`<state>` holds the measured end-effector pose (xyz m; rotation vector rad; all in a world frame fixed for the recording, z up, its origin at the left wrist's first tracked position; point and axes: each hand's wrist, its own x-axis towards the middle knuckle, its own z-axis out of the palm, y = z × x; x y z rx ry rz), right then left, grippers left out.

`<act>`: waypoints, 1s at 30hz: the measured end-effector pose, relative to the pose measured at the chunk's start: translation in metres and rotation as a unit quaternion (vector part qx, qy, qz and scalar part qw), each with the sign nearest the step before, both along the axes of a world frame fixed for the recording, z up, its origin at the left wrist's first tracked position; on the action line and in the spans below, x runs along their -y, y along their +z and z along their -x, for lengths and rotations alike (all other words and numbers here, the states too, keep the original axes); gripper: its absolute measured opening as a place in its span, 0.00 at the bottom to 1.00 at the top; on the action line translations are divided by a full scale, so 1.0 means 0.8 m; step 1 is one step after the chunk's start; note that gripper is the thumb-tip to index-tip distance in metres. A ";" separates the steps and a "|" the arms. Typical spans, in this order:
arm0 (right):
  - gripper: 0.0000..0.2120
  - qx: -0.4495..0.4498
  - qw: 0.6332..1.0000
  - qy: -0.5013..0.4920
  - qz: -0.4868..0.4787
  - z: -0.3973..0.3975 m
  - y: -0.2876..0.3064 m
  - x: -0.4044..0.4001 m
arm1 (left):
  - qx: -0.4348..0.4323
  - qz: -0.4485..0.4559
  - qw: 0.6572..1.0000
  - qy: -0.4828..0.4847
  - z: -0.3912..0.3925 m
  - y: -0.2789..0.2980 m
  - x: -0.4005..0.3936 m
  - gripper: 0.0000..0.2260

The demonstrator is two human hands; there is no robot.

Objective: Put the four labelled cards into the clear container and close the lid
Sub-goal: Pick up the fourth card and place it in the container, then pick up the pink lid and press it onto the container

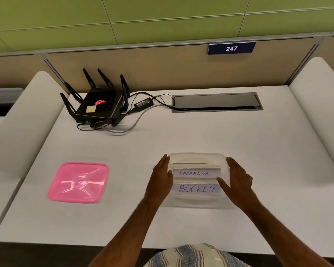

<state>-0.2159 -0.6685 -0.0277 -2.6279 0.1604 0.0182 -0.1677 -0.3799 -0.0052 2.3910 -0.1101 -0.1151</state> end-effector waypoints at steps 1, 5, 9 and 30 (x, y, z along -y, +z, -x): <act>0.37 0.014 1.000 0.001 0.011 -0.001 0.003 -0.004 | 0.007 -0.001 1.000 0.003 0.001 -0.001 -0.003 0.24; 0.36 0.046 0.998 0.024 0.032 -0.013 0.017 -0.027 | 0.021 -0.010 1.000 0.021 0.002 -0.003 -0.026 0.24; 0.36 0.038 0.997 0.068 0.021 -0.033 0.029 -0.066 | 0.036 -0.052 0.998 0.031 -0.003 -0.011 -0.067 0.24; 0.39 -0.006 0.962 0.272 0.006 -0.113 0.017 -0.317 | -0.024 -0.114 0.972 0.204 -0.010 -0.034 -0.314 0.28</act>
